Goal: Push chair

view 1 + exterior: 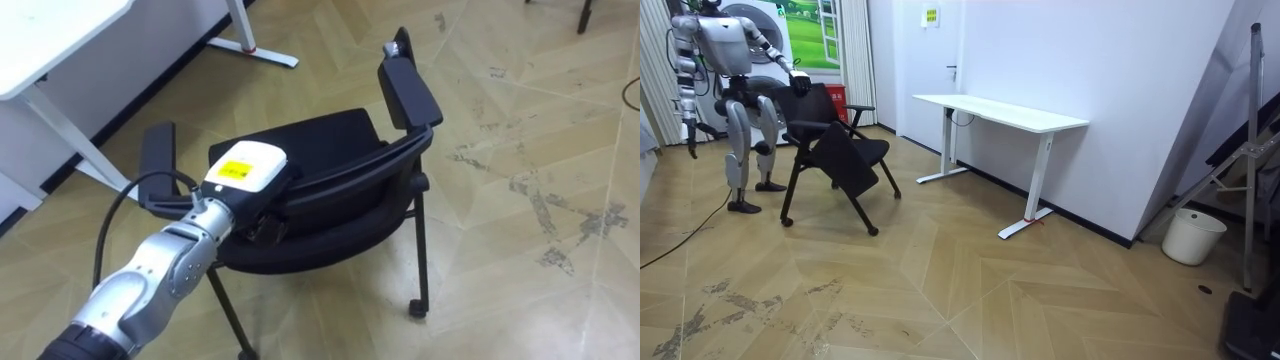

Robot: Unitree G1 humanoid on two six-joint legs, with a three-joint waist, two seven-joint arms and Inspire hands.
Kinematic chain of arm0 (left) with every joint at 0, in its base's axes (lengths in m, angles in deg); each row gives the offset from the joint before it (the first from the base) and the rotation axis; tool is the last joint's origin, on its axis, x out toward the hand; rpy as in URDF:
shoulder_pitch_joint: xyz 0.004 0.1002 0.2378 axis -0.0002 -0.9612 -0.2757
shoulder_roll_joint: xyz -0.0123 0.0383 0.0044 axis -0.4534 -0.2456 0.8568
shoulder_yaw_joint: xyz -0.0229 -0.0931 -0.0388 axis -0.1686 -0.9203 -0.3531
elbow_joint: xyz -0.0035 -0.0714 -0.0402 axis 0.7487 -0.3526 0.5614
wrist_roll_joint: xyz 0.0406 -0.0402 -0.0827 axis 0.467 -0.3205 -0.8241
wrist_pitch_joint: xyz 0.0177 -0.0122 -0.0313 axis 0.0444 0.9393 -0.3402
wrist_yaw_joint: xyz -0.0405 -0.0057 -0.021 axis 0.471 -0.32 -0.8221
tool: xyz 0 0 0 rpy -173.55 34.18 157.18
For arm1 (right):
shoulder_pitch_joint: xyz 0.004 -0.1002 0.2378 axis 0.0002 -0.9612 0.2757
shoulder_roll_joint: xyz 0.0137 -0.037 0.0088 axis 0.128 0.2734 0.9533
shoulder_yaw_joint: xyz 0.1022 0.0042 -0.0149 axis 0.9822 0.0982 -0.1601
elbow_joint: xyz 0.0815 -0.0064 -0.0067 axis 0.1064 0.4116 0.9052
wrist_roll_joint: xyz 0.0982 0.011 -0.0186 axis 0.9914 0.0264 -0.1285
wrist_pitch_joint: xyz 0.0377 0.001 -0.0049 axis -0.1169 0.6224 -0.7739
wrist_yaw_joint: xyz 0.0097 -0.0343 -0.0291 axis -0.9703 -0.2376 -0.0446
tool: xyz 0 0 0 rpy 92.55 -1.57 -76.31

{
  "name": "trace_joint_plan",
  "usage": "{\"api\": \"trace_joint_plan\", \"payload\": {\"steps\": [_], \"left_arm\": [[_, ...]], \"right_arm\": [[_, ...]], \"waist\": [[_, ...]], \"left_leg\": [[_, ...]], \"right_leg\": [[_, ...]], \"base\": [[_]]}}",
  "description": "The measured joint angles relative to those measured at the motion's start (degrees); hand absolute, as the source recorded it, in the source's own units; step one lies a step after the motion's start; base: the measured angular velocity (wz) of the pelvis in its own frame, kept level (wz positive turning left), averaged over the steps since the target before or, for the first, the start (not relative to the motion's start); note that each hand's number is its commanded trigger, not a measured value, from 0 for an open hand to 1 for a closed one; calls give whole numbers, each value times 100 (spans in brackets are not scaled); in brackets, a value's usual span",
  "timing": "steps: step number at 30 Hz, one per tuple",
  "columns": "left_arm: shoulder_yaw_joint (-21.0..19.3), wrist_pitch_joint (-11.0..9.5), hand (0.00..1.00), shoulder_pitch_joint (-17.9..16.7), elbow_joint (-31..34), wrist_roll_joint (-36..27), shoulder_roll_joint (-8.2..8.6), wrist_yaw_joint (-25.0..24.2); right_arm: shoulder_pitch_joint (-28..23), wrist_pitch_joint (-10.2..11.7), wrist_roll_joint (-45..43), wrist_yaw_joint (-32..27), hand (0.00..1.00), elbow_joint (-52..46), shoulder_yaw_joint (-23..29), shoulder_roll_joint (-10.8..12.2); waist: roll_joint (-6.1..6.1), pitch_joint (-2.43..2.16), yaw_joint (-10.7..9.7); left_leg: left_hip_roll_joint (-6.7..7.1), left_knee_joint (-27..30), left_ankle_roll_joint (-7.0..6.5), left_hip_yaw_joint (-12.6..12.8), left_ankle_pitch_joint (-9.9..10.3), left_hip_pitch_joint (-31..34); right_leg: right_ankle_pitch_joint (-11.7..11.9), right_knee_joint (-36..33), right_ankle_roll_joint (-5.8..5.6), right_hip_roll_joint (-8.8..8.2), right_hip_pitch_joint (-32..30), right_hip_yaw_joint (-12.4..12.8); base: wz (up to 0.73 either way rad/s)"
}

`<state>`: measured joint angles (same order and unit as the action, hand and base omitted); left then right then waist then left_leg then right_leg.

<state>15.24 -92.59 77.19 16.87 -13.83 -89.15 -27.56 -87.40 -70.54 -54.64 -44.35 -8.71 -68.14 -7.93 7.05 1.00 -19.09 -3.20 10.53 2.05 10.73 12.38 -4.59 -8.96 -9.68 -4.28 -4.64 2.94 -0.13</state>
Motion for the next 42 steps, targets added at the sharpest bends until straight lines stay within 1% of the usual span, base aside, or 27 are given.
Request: {"api": "trace_joint_plan", "payload": {"steps": [1, 3, 5, 6, 7, 9, 12, 14, 17, 18, 19, 20, 21, 22, 23, 24, 25, 26, 27, 28, 30, 32, 33, 34, 36, 40, 42], "left_arm": [[0, 5, 100, 0, 0, -9, -12, 0], [0, 27, 100, -10, 1, -10, -24, 5], [0, 46, 100, -11, 6, -12, -78, 5], [0, 35, 100, -11, 6, -21, -114, 5], [1, 30, 100, -11, 12, -42, -134, 5], [5, 44, 100, -11, 13, -97, -160, 6], [6, 41, 100, -11, 13, -126, -219, 14], [6, 44, 100, -11, 10, -127, -247, 28], [5, 43, 100, -24, 8, -124, -305, 74], [5, 39, 100, -24, 9, -124, -325, 74], [5, 8, 100, -24, 12, -130, -387, 75], [5, -2, 100, -23, 13, -130, -421, 76], [4, -4, 100, -23, 13, -126, -459, 78], [4, -13, 100, -23, 13, -127, -488, 78], [4, -33, 100, -24, 13, -131, -555, 78], [4, -53, 100, -23, 12, -135, -596, 77], [4, -81, 100, -20, 12, -241, -676, 77], [-10, -127, 100, -3, 12, -354, -753, 78], [-12, -169, 100, 26, 12, -426, -832, 78], [-12, -190, 100, 35, 12, -435, -858, 78], [-12, -241, 100, 39, 11, -435, -867, 79], [-12, -295, 100, 42, 12, -435, -878, 79], [-12, -359, 100, 50, 12, -452, -908, 85], [-12, -390, 100, 59, 12, -469, -931, 85], [-2, -460, 100, 59, 10, -472, -1023, 85], [4, -513, 100, 59, 6, -466, -1052, 84], [4, -572, 100, 59, 7, -470, -1059, 78]], "right_arm": [[-16, 0, 68, -62, 0, -6, 59, -1], [-49, 1, 68, -240, 0, -64, 381, -12], [-58, 2, 63, -542, 0, -72, 530, -99], [-50, 6, 66, -693, 0, -86, 609, -154], [-37, 11, 86, -789, 0, -86, 619, -184], [4, 36, 103, -1202, 0, -94, 797, -268], [16, 53, 177, -1587, 0, -259, 1185, -288], [12, 94, 289, -1993, 0, -529, 1473, -287], [-107, 250, 220, -2481, 0, -891, 1749, -293], [-123, 263, 129, -2565, 0, -965, 1797, -306], [-102, 270, -166, -2701, 0, -1056, 1900, -382], [-88, 286, -452, -2855, 0, -1093, 1927, -517], [-135, 321, -771, -3027, 0, -1198, 1923, -615], [-168, 377, -925, -3109, 0, -1262, 1905, -654], [-212, 482, -1251, -3242, 0, -1391, 1859, -744], [-223, 518, -1430, -3311, 0, -1474, 1821, -790], [-224, 577, -1802, -3451, 0, -1635, 1711, -907], [-229, 598, -2183, -3617, 0, -1993, 1625, -958], [-225, 686, -2592, -3817, 0, -2321, 1488, -1011], [-235, 737, -2867, -3885, 0, -2488, 1425, -1019], [-340, 949, -3962, -4056, 0, -3209, 1241, -1018], [-336, 1075, -4608, -4095, 0, -3660, 1203, -1018], [-336, 1101, -4930, -4104, 0, -4033, 1166, -1018], [-334, 1117, -5067, -4120, 0, -4226, 1128, -1018], [-326, 1172, -5747, -4221, 0, -4934, 895, -1031], [-314, 1253, -6364, -4202, 0, -5827, 593, -1053], [-240, 1277, -6504, -4106, 0, -6290, 542, -1055]], "waist": [[-5, 0, -3], [-8, -4, -31], [-2, -13, -88], [12, -46, -95], [22, -64, -101], [27, -68, -137], [38, -76, -180], [32, -81, -196], [30, -80, -233], [29, -81, -232], [5, -75, -243], [-12, -80, -259], [-58, -86, -252], [-84, -90, -243], [-128, -114, -253], [-150, -118, -263], [-176, -126, -264], [-180, -131, -208], [-177, -131, -177], [-178, -131, -179], [-182, -129, -135], [-181, -128, -112], [-179, -129, -88], [-179, -129, -72], [-197, -116, 13], [-206, -111, 66], [-207, -110, 158]], "left_leg": [[0, -2, 0, 1, 0, 2], [0, -1, 0, 0, 0, 7], [1, 29, 0, 0, 0, 36], [1, 34, 0, 11, 0, 77], [1, 32, -3, 12, -2, 104], [1, 37, -17, 18, -11, 114], [1, 46, -19, 17, -12, 146], [2, 63, -20, 16, -12, 168], [2, 87, -21, 27, -13, 198], [2, 87, -21, 45, -13, 202], [6, 82, -34, 93, -21, 206], [16, 80, -37, 102, -22, 210], [17, 83, -42, 122, -26, 211], [16, 86, -47, 125, -28, 215], [16, 92, -50, 133, -30, 234], [16, 99, -50, 143, -30, 242], [15, 104, -50, 206, -30, 259], [15, 128, -50, 306, -30, 307], [15, 141, -50, 356, -30, 348], [15, 156, -51, 357, -30, 370], [12, 194, -51, 372, -30, 391], [5, 189, -50, 425, -30, 388], [2, 187, -50, 501, -31, 380], [2, 187, -50, 511, -31, 382], [0, 161, -51, 531, -31, 338], [0, 102, -51, 577, -31, 321], [-1, 102, -51, 607, -31, 282]], "right_leg": [[-1, 0, -2, 0, -1, -2], [-5, 3, -7, 0, -6, -6], [-8, 3, -11, 0, -16, -4], [-7, -10, -11, 0, -70, 12], [-7, -18, -10, -1, -105, 15], [-6, -39, -9, -4, -119, 11], [-7, -110, -9, -4, -191, 22], [-6, -116, -9, -4, -208, 37], [-6, -148, -9, -4, -250, 64], [-7, -160, -9, -4, -265, 71], [-11, -203, -15, -7, -313, 105], [-12, -212, -18, -14, -328, 128], [-12, -225, -18, -14, -344, 148], [-12, -234, -18, -14, -352, 149], [-11, -245, -17, -14, -375, 153], [-10, -245, -16, -14, -383, 165], [1, -251, -18, -13, -424, 207], [6, -315, -25, -11, -537, 307], [34, -322, -33, -5, -616, 376], [40, -322, -34, -4, -630, 383], [52, -322, -36, -4, -640, 387], [52, -326, -36, -5, -648, 390], [51, -334, -36, -4, -684, 418], [52, -344, -36, -4, -700, 436], [51, -385, -36, 11, -701, 486], [51, -379, -36, 12, -697, 486], [51, -379, -36, 12, -698, 488]], "base": [[0], [0], [0], [0], [0], [0], [0], [0], [-1], [-11], [-12], [-14], [-7], [-5], [0], [-10], [-23], [-36], [-29], [-15], [0], [-2], [-6], [-10], [-13], [-2], [-4]]}}
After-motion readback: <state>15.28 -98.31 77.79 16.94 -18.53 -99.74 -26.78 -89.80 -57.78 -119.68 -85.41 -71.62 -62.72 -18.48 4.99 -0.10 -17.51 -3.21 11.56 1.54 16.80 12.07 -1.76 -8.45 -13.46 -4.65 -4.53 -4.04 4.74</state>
